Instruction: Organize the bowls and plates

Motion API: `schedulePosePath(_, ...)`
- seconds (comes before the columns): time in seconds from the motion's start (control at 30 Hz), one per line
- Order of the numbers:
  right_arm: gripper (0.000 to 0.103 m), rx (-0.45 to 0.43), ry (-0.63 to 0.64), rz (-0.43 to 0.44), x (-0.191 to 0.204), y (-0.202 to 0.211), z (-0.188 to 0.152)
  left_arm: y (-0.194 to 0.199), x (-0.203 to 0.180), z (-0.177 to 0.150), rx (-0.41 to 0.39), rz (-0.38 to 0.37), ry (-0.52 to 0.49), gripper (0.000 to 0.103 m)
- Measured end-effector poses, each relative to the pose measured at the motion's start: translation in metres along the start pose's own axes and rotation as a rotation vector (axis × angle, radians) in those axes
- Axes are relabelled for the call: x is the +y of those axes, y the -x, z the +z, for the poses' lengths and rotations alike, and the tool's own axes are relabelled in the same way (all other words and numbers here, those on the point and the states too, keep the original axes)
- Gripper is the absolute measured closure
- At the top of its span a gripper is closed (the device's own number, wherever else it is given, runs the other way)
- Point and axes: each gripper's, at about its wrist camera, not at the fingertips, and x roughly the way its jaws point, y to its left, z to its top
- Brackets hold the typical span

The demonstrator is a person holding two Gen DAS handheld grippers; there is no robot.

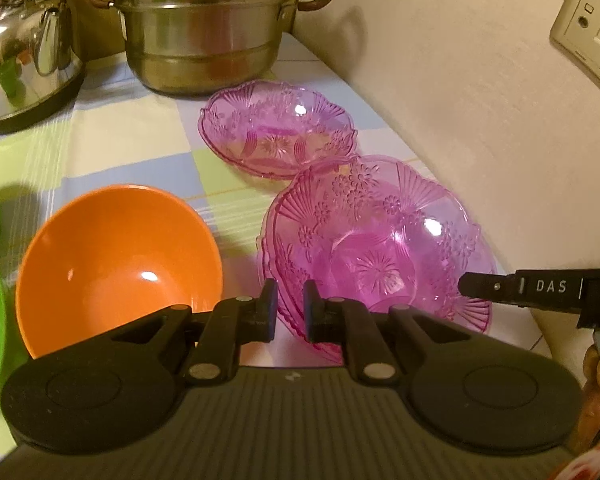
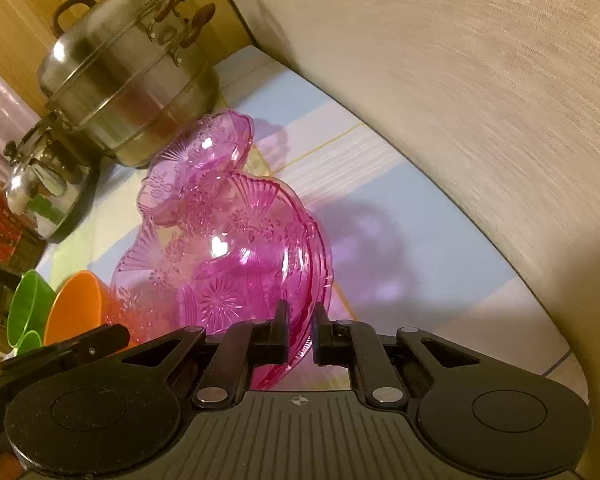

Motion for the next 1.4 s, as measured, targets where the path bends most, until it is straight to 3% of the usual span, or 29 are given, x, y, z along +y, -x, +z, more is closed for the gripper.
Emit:
schedulePosePath(1.03,0.092,-0.044,0.139,-0.07,0.007,-0.024,0.005,-0.022,-0.002,-0.008,0.022,0.037,0.045,0.09)
schedulePosePath(1.17,0.06,-0.076,0.113,-0.041,0.002,-0.02,0.005,-0.017,-0.001,-0.007,-0.008,0.041,0.054,0.081)
schedulePosePath(1.4,0.06,-0.105,0.055,-0.011,-0.005,-0.008,0.005,-0.004,-0.002,-0.003,-0.041,0.017,0.063,0.081)
